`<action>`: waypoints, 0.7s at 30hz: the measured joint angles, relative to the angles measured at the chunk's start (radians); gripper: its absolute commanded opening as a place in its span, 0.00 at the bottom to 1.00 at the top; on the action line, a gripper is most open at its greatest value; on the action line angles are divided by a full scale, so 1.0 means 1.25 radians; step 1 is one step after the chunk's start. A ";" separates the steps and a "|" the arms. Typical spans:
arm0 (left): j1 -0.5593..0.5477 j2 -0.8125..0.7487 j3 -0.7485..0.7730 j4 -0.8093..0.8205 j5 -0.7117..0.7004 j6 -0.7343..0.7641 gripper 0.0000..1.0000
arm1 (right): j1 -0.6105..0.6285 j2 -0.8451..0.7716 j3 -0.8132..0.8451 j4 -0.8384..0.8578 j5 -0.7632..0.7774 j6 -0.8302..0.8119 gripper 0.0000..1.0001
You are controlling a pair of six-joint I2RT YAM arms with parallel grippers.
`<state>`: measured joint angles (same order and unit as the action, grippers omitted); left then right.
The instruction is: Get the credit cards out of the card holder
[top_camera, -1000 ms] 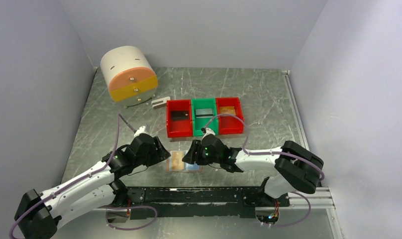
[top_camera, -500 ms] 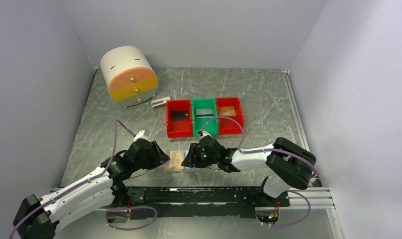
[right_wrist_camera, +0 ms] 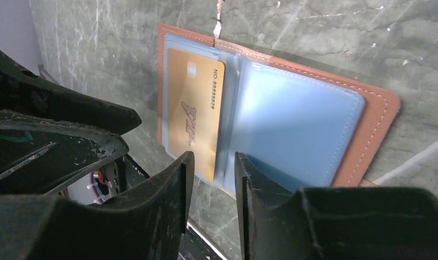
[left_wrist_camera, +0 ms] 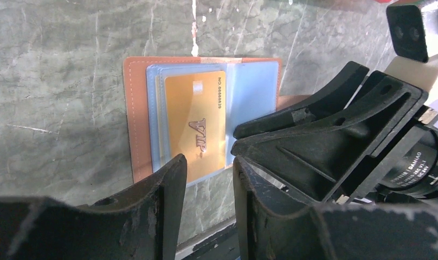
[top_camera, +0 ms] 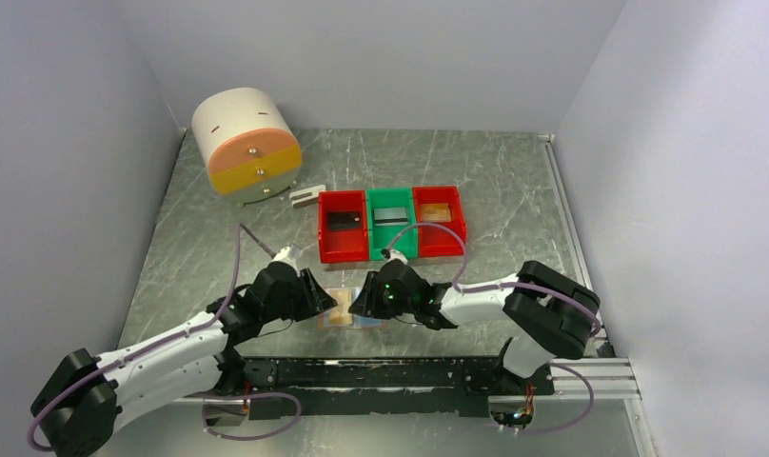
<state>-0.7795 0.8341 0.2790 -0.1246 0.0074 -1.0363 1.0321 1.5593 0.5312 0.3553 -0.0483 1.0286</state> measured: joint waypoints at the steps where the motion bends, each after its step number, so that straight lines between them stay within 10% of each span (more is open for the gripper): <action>1: 0.000 0.005 0.000 0.005 0.003 0.002 0.41 | -0.001 0.000 -0.002 0.003 0.003 0.004 0.35; 21: 0.000 0.148 0.008 0.033 0.045 0.049 0.24 | -0.011 0.044 -0.050 0.137 -0.017 0.059 0.22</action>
<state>-0.7795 1.0195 0.2893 -0.0830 0.0635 -0.9749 1.0183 1.6142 0.4686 0.5266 -0.0700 1.1019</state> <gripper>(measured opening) 0.252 0.228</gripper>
